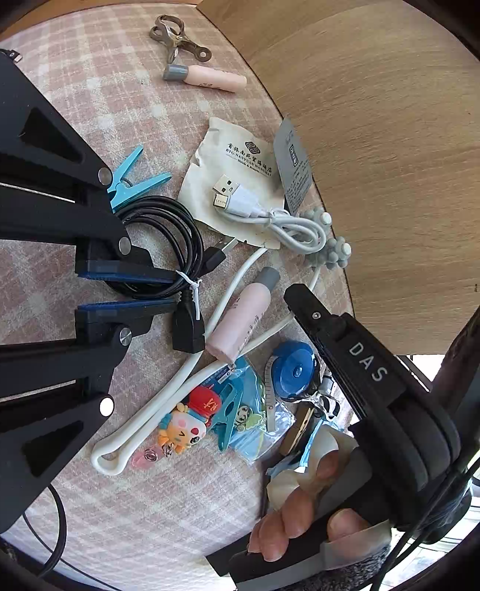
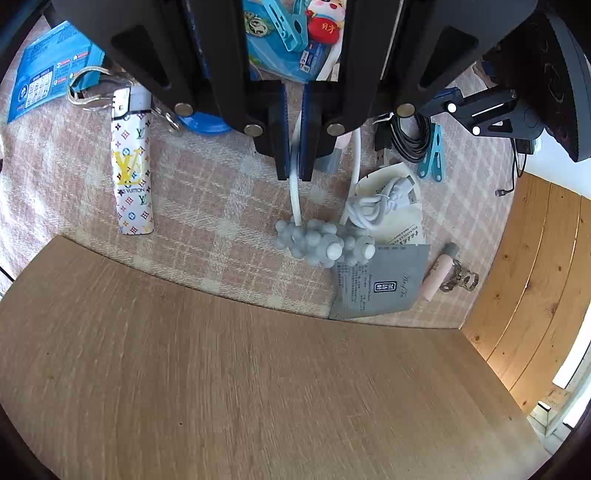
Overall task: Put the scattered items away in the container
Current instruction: 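Grasp the grey-ball massage roller with the right tool while the left tool grasps the black cable, then carry the roller and black cable into the black tray and release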
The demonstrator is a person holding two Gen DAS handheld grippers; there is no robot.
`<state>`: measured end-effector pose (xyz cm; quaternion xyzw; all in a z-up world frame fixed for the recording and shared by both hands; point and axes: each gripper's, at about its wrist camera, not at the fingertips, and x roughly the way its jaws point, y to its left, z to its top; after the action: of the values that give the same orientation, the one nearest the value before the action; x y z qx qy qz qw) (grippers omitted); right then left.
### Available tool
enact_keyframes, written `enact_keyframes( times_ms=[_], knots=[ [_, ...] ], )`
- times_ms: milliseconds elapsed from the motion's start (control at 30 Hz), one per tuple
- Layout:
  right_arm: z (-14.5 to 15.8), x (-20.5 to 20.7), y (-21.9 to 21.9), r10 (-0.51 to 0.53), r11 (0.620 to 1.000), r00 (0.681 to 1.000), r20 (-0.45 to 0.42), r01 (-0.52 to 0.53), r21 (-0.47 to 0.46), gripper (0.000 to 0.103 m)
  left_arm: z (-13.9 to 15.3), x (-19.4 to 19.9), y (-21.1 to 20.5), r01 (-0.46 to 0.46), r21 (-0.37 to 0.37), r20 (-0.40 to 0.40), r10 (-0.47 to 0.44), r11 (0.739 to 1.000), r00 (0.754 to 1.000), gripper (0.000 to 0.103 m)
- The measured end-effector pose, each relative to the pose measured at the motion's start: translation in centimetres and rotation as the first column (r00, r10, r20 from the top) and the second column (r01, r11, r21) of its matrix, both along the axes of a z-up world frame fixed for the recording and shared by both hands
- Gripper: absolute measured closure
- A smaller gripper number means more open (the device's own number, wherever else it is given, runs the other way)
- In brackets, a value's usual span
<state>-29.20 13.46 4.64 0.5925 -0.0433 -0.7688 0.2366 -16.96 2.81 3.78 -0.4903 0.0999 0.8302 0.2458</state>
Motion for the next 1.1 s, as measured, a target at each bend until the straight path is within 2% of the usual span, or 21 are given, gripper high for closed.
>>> enact_keyframes(
  times_ms=[133,433,667,867,1100],
  knots=[
    [2.5,2.5,0.8,0.013,0.998,0.999,-0.037,-0.016,-0.065,0.098,2.0,1.5,-0.8,-0.04,0.069,-0.021,0.041,0.997,0.999,0.096],
    [7.0,8.0,2.2,0.012,0.982,0.996,-0.094,-0.029,-0.187,0.098,5.4,4.4,-1.3,-0.082,0.159,-0.042,0.09,0.984,0.995,0.096],
    [9.3,11.0,5.5,-0.027,0.98,0.991,-0.128,0.0,-0.2,0.098,8.2,6.3,-0.5,-0.084,0.185,-0.084,0.101,0.979,0.991,0.096],
    [11.2,13.5,9.8,-0.107,0.977,0.98,-0.168,0.073,-0.199,0.098,9.7,7.1,1.9,-0.046,0.178,-0.115,0.068,0.983,0.991,0.096],
    [14.8,18.5,18.2,-0.261,0.945,0.941,-0.214,0.203,-0.257,0.098,12.2,8.2,7.0,0.079,0.204,-0.159,-0.046,0.976,0.986,0.096]
  ],
)
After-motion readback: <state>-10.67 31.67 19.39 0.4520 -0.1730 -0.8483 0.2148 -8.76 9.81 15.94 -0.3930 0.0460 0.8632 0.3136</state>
